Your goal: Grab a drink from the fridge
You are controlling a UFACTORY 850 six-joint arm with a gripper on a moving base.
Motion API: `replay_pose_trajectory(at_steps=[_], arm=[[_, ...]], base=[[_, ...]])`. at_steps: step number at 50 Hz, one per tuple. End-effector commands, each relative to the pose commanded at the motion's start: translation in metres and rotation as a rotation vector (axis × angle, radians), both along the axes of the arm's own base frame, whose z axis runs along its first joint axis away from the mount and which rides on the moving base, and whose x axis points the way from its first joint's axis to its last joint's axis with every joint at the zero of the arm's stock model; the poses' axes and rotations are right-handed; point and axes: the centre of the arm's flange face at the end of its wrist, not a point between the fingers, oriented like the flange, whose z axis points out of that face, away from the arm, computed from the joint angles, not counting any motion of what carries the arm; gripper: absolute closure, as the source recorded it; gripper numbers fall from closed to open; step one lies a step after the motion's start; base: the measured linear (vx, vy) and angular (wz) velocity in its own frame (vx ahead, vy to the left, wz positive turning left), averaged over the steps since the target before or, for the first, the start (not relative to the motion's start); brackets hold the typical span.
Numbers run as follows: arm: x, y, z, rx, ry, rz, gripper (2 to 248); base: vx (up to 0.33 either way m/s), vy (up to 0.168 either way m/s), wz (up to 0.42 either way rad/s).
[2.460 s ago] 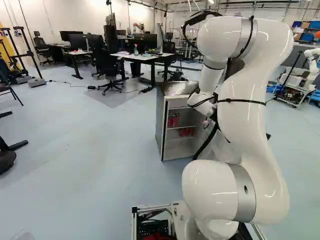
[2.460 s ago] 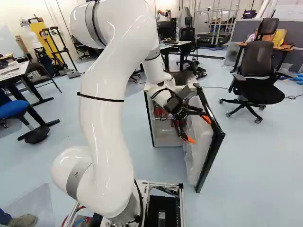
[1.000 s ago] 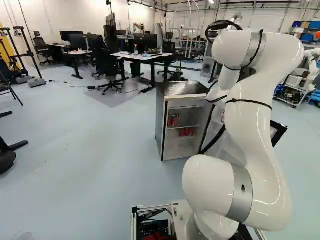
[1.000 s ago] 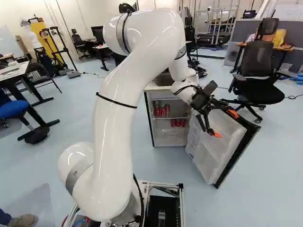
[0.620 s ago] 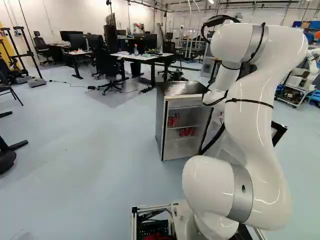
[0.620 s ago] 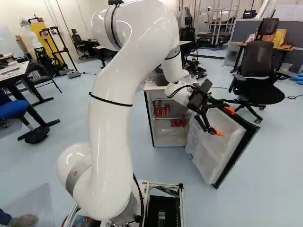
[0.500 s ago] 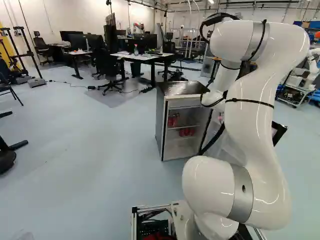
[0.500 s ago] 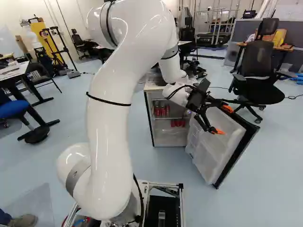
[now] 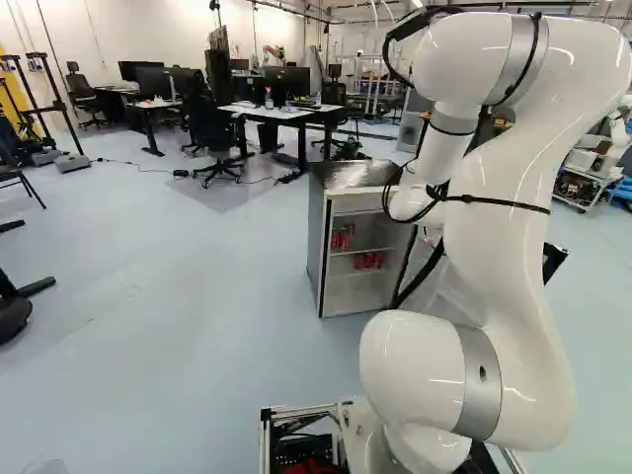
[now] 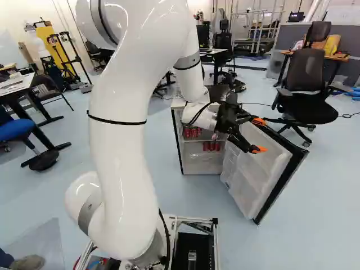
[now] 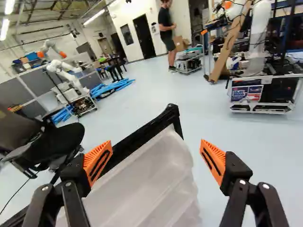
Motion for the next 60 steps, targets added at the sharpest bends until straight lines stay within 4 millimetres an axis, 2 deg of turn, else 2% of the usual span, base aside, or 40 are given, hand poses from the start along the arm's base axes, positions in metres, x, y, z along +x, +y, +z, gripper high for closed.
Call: replay_pose_trajectory(at_steps=[60], arm=[[-0.072,0.102,0.019,-0.098,0.146,0.719,3]], base=[[0.000,0.000,0.000]])
